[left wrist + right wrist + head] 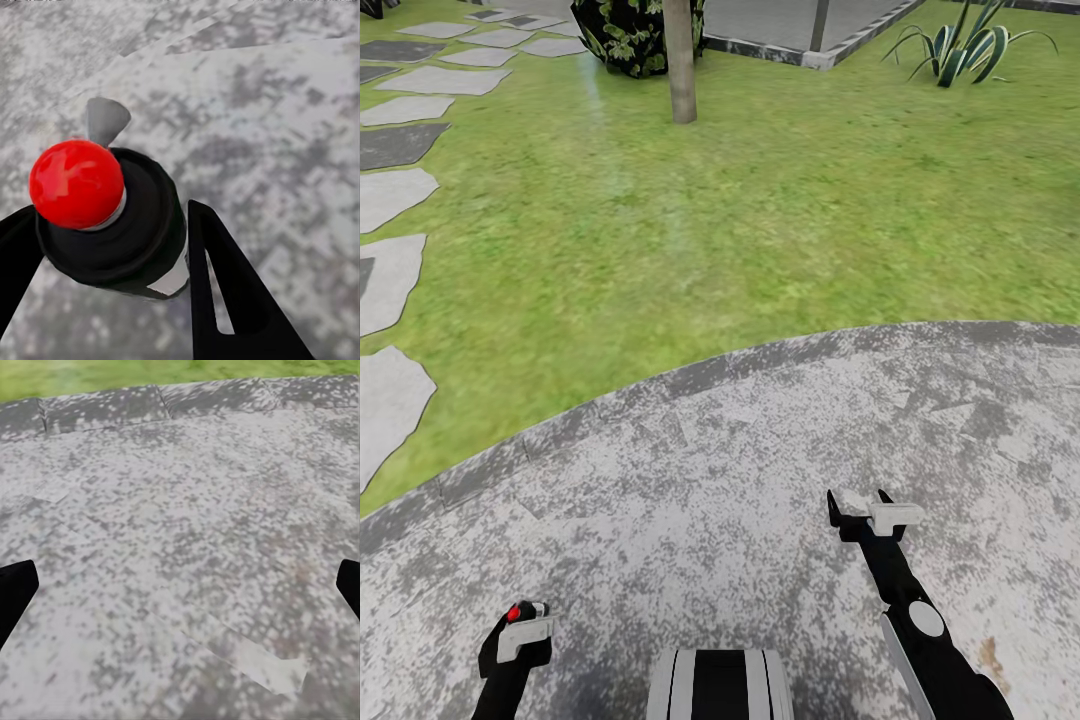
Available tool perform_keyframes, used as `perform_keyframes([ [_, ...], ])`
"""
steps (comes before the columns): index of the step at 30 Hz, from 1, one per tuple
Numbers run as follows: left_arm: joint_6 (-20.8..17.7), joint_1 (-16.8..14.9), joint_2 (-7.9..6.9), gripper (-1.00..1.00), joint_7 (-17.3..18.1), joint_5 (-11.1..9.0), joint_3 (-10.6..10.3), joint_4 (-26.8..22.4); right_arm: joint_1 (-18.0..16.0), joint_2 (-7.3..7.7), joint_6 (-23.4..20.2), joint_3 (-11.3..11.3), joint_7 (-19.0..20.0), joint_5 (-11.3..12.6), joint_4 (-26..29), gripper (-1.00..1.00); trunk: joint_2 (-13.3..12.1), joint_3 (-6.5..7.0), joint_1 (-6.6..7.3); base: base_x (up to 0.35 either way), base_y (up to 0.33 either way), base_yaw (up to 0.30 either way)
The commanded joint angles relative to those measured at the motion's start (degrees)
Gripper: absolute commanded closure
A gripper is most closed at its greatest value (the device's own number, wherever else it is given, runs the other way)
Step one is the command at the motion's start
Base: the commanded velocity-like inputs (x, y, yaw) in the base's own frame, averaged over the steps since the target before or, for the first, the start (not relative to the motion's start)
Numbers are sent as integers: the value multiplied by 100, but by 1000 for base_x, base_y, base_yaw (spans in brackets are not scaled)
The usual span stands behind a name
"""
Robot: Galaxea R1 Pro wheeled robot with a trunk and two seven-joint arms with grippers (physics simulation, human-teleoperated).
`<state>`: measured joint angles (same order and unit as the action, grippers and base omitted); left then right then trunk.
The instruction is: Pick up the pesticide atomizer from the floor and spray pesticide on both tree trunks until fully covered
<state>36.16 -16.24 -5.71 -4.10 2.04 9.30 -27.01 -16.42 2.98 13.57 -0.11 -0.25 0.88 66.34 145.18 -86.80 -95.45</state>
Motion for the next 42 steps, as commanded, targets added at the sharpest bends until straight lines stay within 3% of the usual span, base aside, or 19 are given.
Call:
perform_keyframes([
  [1,16,-2,0,100,-33,25,1,3,-2,1,17,2,-2,9,-1,-100,1,-3,1,0,0,0],
  [22,-9,-1,3,100,-44,-48,-3,79,6,-4,31,8,-12,-13,-3,-100,-26,440,52,0,0,0],
  [25,-27,5,0,100,-45,-126,-25,113,35,-9,50,8,-27,-236,6,-100,-30,507,60,0,0,0],
  [27,-29,11,0,100,-39,-132,-30,115,98,-5,55,-3,-33,-259,18,-100,-32,551,65,0,0,0],
  [30,-23,34,-16,100,-36,-139,-28,109,276,45,50,-73,-51,-302,17,-100,-36,618,73,0,0,0],
  [34,-22,41,-11,100,-44,-136,-28,109,601,153,57,-499,-116,-329,9,-100,-42,706,83,0,0,0],
  [38,-16,41,-9,100,-46,-135,-33,113,825,165,94,-663,-125,-326,-156,-100,-47,801,94,0,0,0],
  [42,-13,41,-4,100,-54,-141,-33,116,941,168,673,-702,-122,-322,-815,-100,-53,917,104,0,0,0],
])
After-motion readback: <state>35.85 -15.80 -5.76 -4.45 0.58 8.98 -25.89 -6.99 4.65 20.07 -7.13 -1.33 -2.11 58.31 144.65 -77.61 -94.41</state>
